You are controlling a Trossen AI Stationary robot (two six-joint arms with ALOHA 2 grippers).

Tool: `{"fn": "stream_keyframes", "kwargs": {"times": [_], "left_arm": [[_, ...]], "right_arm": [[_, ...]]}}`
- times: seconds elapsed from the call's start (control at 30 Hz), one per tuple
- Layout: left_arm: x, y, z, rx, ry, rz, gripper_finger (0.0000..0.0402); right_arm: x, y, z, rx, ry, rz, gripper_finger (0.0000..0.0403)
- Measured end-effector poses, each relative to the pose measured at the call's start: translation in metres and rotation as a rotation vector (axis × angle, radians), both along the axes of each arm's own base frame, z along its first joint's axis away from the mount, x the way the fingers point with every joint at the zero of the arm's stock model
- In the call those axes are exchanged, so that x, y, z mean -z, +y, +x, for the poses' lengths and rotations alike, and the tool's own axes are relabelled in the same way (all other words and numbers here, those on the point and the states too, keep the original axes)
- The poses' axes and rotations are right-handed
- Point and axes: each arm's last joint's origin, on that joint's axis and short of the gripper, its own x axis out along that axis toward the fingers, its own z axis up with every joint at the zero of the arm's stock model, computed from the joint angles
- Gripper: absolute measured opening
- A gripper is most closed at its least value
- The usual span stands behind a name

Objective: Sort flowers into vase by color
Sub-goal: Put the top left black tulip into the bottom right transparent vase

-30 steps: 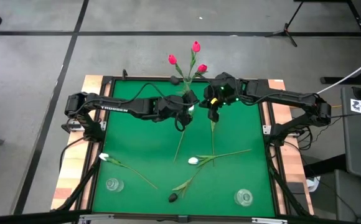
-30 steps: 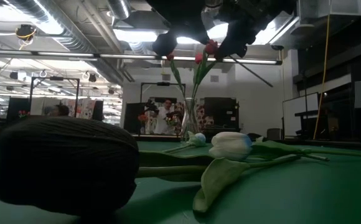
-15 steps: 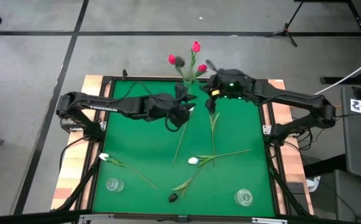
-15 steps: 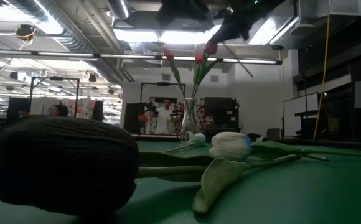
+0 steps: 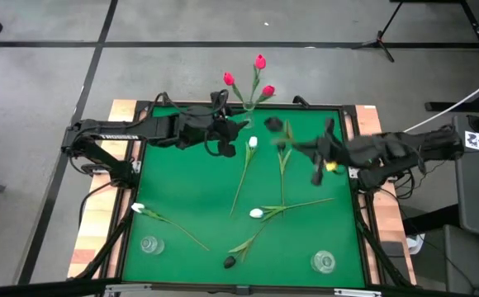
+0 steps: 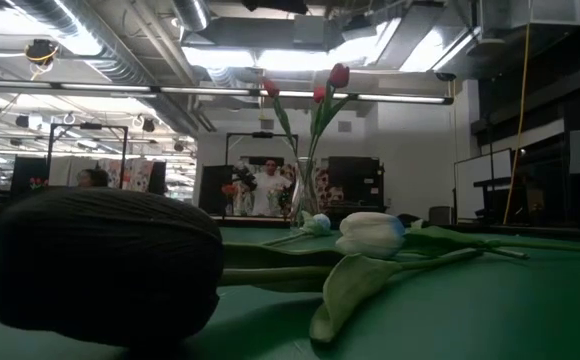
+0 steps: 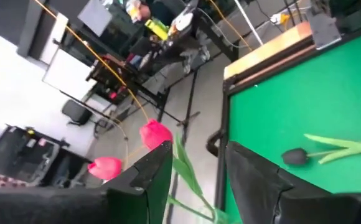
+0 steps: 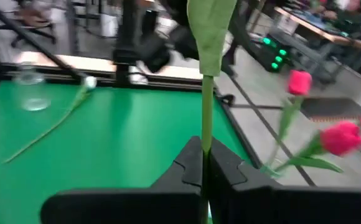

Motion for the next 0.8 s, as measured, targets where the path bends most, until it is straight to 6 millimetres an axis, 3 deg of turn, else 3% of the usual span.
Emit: {"fn": "stream_keyframes", "kwargs": {"times": [0.1, 0.33, 0.67, 0.8], "left_arm": [[0.002, 0.001, 0.000, 0.029, 0.004, -0.041, 0.0148], [0.002, 0.000, 0.000, 0.047, -0.019, -0.091, 0.0145], [0.001, -0.009, 0.002, 0.029, -0.114, -0.231, 0.0143], [-0.001, -0.013, 0.003, 0.006, -0.211, -0.348, 0.0143]], "right_arm": [[0.008, 0.020, -0.002, 0.007, -0.029, -0.028, 0.0001], [0.058, 0.044, -0.024, -0.006, -0.187, 0.102, 0.0000], [0.100, 0.042, -0.084, -0.314, -0.388, 0.305, 0.0000], [0.116, 0.046, -0.099, -0.414, -0.428, 0.355, 0.0000]]}}
